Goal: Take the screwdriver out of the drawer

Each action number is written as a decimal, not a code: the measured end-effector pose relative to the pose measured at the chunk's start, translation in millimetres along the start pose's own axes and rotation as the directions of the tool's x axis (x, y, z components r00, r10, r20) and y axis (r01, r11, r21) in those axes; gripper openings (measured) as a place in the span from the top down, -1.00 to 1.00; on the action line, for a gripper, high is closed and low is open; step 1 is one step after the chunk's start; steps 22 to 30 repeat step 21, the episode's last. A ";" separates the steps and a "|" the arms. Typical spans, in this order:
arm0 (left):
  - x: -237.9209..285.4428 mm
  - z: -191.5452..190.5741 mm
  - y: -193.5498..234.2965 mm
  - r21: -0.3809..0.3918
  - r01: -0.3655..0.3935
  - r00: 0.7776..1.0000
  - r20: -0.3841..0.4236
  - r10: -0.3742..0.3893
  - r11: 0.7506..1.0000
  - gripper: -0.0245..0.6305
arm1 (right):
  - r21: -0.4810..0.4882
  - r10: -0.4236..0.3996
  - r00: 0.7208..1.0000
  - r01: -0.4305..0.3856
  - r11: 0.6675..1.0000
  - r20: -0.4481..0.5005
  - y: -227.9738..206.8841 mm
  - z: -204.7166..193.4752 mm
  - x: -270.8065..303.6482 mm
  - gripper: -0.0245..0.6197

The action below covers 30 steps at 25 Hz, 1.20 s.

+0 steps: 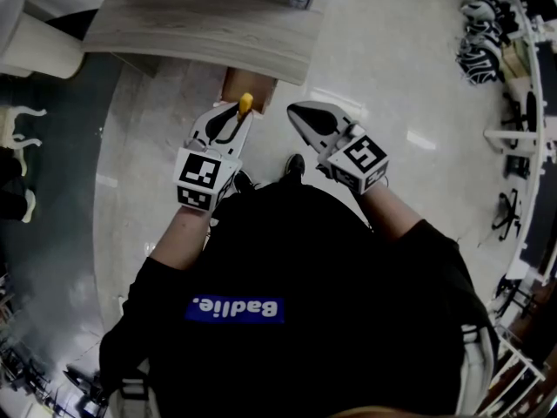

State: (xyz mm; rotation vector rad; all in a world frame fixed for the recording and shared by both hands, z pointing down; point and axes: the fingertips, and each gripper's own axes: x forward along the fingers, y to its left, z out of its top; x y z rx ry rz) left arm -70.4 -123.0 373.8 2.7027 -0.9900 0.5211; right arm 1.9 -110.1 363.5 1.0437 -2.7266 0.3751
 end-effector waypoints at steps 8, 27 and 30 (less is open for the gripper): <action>-5.0 -0.5 -6.0 0.004 -0.001 1.000 0.002 0.001 1.000 0.70 | -0.009 -0.001 1.000 0.001 1.000 0.006 3.0 1.0 -6.1 0.83; -6.0 -0.4 -13.7 0.014 0.005 1.000 0.001 -0.005 1.000 0.70 | -0.005 -0.014 1.000 0.014 1.000 0.012 3.8 0.0 -14.7 0.83; -6.0 -0.4 -13.7 0.014 0.005 1.000 0.001 -0.005 1.000 0.70 | -0.005 -0.014 1.000 0.014 1.000 0.012 3.8 0.0 -14.7 0.83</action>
